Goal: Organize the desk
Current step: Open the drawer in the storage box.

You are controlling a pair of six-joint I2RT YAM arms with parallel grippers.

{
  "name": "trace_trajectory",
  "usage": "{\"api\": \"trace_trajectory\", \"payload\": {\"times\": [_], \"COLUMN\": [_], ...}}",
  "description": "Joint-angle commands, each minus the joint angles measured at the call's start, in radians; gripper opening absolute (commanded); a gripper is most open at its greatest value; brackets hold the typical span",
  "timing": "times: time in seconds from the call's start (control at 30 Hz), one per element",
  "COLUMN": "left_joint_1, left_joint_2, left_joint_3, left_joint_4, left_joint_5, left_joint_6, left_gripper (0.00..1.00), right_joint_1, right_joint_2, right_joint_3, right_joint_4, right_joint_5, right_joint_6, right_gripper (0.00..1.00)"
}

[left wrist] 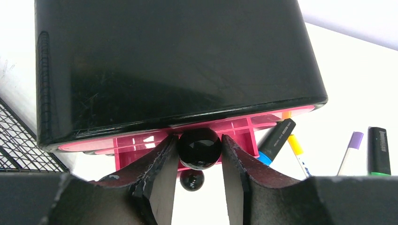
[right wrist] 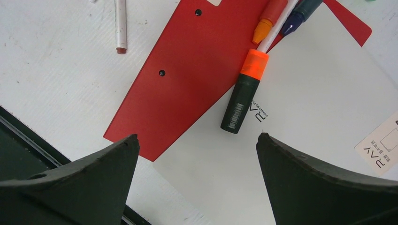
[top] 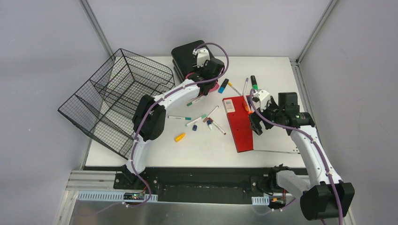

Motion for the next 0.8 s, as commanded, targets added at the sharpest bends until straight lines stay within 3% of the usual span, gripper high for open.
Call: {"api": "trace_trajectory", "payload": {"times": [0.0,0.17,0.3,0.47,0.77], "left_joint_1": [0.013,0.013,0.013,-0.007,-0.081], "left_joint_2": [-0.015,-0.025,-0.044,-0.095,-0.185], "left_joint_3": [0.023,0.013,-0.007,-0.069,-0.193], "left_joint_4": [0.013,0.015,0.014,0.019,0.049], "left_joint_5": [-0.022,-0.018,0.016,0.065,0.075], "left_joint_6": [0.007,0.009,-0.001,-0.041,-0.073], "left_gripper": [0.37,0.30,0.13,0.00,0.00], "right_joint_1": [0.009,0.013,0.016,0.023,0.034], "right_joint_2": [0.003,0.006,0.009,0.015,0.024], "right_joint_3": [-0.009,-0.009,-0.009,-0.009,-0.009], "right_joint_4": [0.033,0.032,0.031,0.032,0.032], "right_joint_5": [0.008,0.010,0.012,0.019,0.029], "right_joint_6": [-0.016,-0.019,-0.021,-0.021,-0.021], "right_gripper": [1.00,1.00,1.00,1.00,1.00]}}
